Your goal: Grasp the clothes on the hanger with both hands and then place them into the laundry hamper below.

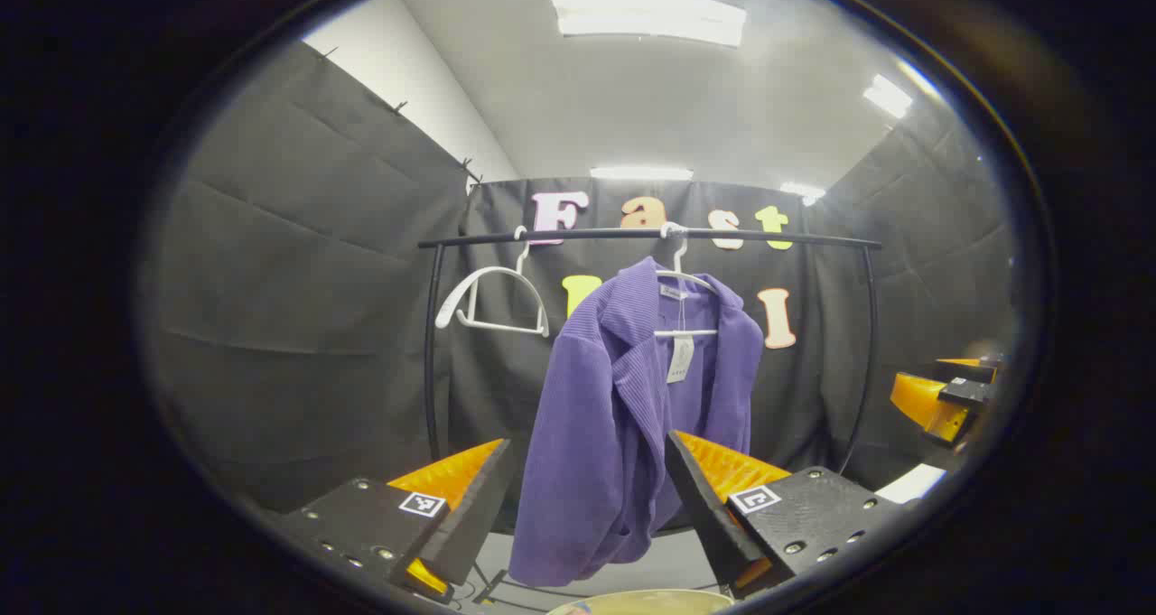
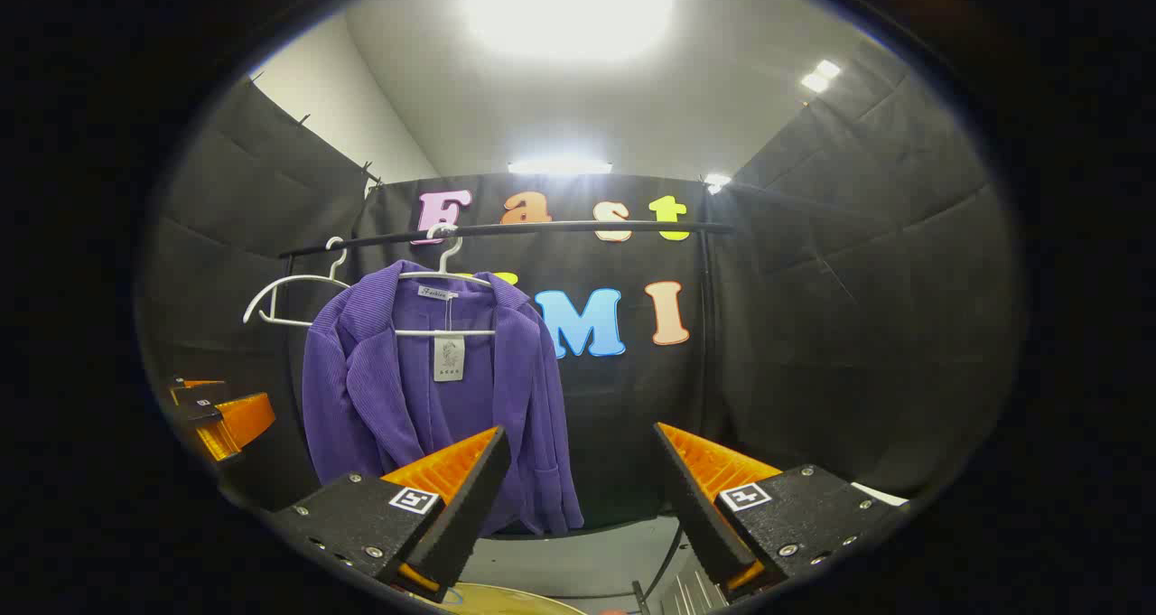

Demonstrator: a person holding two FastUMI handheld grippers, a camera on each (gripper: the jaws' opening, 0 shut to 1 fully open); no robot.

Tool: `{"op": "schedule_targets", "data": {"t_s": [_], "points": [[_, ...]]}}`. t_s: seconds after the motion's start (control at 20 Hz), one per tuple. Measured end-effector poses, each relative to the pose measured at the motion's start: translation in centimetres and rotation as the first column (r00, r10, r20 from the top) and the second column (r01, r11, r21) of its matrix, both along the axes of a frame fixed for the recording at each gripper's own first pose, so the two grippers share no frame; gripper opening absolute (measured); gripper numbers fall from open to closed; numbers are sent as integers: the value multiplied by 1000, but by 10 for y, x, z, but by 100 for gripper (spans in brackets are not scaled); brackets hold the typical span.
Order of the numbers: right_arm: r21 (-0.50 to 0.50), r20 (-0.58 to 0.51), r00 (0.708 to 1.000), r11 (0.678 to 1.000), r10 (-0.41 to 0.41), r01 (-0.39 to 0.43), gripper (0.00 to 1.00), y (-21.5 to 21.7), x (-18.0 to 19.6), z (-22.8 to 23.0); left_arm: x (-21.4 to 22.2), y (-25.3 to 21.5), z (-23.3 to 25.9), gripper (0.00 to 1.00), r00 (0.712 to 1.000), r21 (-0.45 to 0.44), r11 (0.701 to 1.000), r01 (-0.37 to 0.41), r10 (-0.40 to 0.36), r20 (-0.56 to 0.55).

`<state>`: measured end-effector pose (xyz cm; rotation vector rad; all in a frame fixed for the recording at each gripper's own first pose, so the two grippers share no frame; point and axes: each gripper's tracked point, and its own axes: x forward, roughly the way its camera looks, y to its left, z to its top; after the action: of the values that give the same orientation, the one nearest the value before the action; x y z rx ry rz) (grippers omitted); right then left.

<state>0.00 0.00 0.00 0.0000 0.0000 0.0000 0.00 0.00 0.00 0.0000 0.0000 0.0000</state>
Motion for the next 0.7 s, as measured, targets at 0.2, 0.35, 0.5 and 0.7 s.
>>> {"op": "schedule_targets", "data": {"t_s": [0.2,0.35,0.5,0.7], "points": [[4,4,1000,1000,-5,5,97,-3,0,1,2,-3,4,100,1000,16,1000,5,-5,-6],[14,8,1000,1000,-13,13,97,-9,-1,2,1,-6,9,97,1000,40,999,6,-6,7],[17,4,1000,1000,-18,18,97,-14,0,0,-2,-12,14,99,1000,47,999,13,-14,23],[19,-8,1000,1000,-1,1,97,-14,0,-2,0,-22,12,97,999,31,999,26,-27,20]]}}
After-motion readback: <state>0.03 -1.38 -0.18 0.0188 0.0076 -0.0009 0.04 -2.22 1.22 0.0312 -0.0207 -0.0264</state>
